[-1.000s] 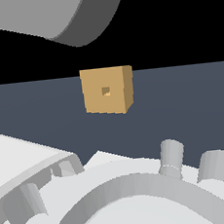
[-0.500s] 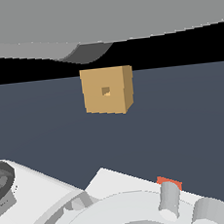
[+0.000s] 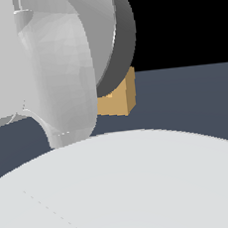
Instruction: Insert the peg into the horizontal hole in a box.
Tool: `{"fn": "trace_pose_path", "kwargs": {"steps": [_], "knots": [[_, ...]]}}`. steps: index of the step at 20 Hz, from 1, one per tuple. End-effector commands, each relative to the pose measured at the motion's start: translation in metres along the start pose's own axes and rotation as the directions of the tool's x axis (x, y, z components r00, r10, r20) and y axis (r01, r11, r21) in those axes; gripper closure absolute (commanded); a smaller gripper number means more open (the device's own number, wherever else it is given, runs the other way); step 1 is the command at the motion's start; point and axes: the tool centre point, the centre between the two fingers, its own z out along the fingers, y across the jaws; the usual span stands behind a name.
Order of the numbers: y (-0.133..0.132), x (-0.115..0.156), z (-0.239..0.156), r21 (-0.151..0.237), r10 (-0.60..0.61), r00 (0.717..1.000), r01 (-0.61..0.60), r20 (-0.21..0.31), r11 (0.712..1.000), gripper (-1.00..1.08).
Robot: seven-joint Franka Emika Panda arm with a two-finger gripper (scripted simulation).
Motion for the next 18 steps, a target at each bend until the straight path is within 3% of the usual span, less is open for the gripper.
{"fn": "trace_pose_path", "kwargs": {"steps": [1, 18], "knots": [[0.0011, 0.0001, -0.0003, -0.002, 0.0, 1.0, 0.0, 0.0, 1.0, 1.08], [-0.0056, 0.0087, -0.0023, -0.001, -0.003, 1.0, 0.003, 0.0, 1.0, 1.08]]}}
